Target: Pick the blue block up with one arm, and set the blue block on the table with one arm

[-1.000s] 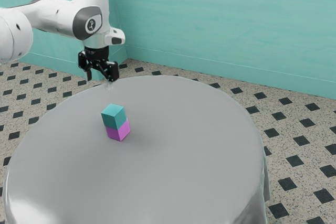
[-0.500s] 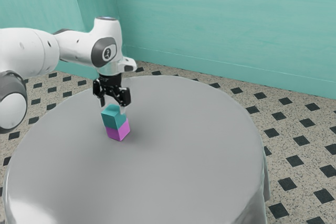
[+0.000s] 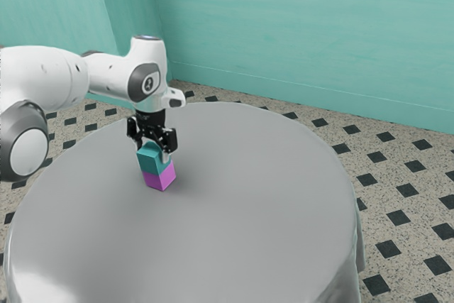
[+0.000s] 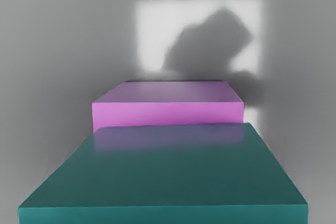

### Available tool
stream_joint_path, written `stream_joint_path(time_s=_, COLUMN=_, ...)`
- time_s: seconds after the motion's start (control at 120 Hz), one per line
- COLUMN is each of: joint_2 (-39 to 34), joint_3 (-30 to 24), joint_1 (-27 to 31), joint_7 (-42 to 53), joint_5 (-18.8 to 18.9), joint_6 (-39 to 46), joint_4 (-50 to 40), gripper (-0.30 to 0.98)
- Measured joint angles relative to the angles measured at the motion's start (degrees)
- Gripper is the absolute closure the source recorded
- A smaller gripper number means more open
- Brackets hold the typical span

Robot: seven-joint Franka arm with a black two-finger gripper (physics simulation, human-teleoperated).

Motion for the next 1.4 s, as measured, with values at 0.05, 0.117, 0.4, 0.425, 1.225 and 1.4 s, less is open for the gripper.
stream_joint_path(time_s=0.05, joint_2=0.38, joint_3=-0.01, joint_1=0.04, joint_7=0.03, joint_5=-0.05, joint_6=0.33, joint_4=0.00, gripper=0.00)
stream_joint_path(time_s=0.117, joint_2=0.80, joint_3=-0.02, joint_1=0.08, joint_7=0.05, joint_5=-0.37, joint_6=0.67, joint_4=0.00, gripper=0.04)
stream_joint_path(time_s=0.4, joint_2=1.43, joint_3=-0.04, joint_1=0.10, joint_7=-0.05, joint_5=-0.86, joint_6=1.27, joint_4=2.06, gripper=0.27)
stream_joint_path(time_s=0.425, joint_2=1.42, joint_3=-0.08, joint_1=0.05, joint_7=-0.06, joint_5=-0.87, joint_6=1.22, joint_4=2.56, gripper=0.26)
stream_joint_path(time_s=1.225, joint_2=11.15, joint_3=-8.72, joint_1=-2.19, joint_7=-1.62, joint_5=-0.87, joint_6=2.05, joint_4=12.35, gripper=0.22)
stream_joint_path(time_s=1.4, joint_2=10.46, joint_3=-8.59, joint_1=-2.17, joint_7=-1.65, joint_5=-0.98, joint_6=1.93, joint_4=13.66, gripper=0.10)
